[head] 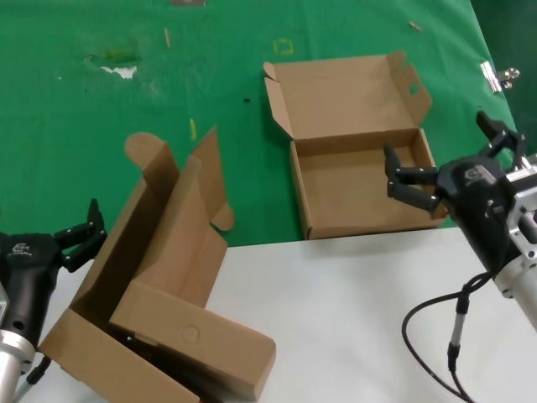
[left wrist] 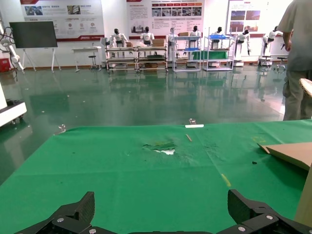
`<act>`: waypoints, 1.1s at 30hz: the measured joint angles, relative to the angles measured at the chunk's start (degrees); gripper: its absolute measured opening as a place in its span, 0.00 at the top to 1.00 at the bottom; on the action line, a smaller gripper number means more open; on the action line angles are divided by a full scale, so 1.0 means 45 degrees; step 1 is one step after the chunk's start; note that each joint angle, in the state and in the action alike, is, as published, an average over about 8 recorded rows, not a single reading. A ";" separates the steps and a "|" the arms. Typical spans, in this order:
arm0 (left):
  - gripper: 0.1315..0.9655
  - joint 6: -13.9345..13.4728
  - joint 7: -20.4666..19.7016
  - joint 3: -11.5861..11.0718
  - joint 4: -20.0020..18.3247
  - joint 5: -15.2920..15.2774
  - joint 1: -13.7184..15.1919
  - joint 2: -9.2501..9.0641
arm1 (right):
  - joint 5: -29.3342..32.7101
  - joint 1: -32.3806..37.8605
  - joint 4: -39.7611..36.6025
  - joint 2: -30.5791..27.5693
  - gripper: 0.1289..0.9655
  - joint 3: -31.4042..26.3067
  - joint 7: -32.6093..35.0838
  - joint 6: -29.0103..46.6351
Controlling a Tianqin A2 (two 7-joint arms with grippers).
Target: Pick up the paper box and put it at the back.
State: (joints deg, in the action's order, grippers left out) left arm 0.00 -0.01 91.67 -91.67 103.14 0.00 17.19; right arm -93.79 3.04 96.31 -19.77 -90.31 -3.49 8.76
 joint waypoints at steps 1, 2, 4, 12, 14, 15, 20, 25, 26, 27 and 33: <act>0.02 0.0000 0.0000 0.0000 0.0000 0.0000 0.0000 0.0000 | -0.0158 -0.0052 -0.0078 0.0044 0.00 -0.0023 0.0059 -0.0149; 0.02 0.0000 0.0000 0.0000 0.0000 0.0000 0.0000 0.0000 | -0.0311 -0.0101 -0.0154 0.0086 0.00 -0.0045 0.0115 -0.0292; 0.01 0.0000 0.0000 0.0000 0.0000 0.0000 0.0000 0.0000 | -0.0627 -0.0205 -0.0311 0.0173 0.00 -0.0091 0.0233 -0.0588; 0.00 0.0000 0.0000 0.0000 0.0000 -0.0001 0.0000 0.0000 | -0.1584 -0.0515 -0.0785 0.0438 0.00 -0.0230 0.0595 -0.1484; 0.00 0.0000 0.0000 0.0000 0.0000 -0.0001 0.0000 0.0000 | -0.1656 -0.0539 -0.0821 0.0458 0.00 -0.0241 0.0622 -0.1552; 0.00 0.0000 0.0000 0.0000 0.0000 -0.0001 0.0000 0.0000 | -0.1668 -0.0543 -0.0827 0.0461 0.00 -0.0243 0.0626 -0.1563; 0.00 0.0000 0.0000 0.0000 0.0000 -0.0001 0.0000 0.0000 | -0.1681 -0.0547 -0.0834 0.0465 0.00 -0.0245 0.0630 -0.1576; 0.00 0.0000 0.0000 0.0000 0.0000 -0.0001 0.0000 0.0000 | -0.1682 -0.0547 -0.0834 0.0465 0.00 -0.0245 0.0630 -0.1577; 0.00 0.0000 0.0000 0.0000 0.0000 -0.0001 0.0000 0.0000 | -0.1682 -0.0547 -0.0834 0.0465 0.00 -0.0245 0.0630 -0.1577; 0.00 0.0000 0.0001 0.0000 0.0000 -0.0001 0.0000 0.0000 | -0.1682 -0.0547 -0.0834 0.0465 0.00 -0.0245 0.0630 -0.1577; 0.00 0.0000 0.0001 0.0000 0.0000 -0.0001 0.0000 0.0000 | -0.1682 -0.0547 -0.0834 0.0465 0.00 -0.0245 0.0630 -0.1577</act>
State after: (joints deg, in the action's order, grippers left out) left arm 0.00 0.00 91.67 -91.67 103.13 0.00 17.19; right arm -101.36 0.58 92.55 -17.68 -91.42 -0.66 1.66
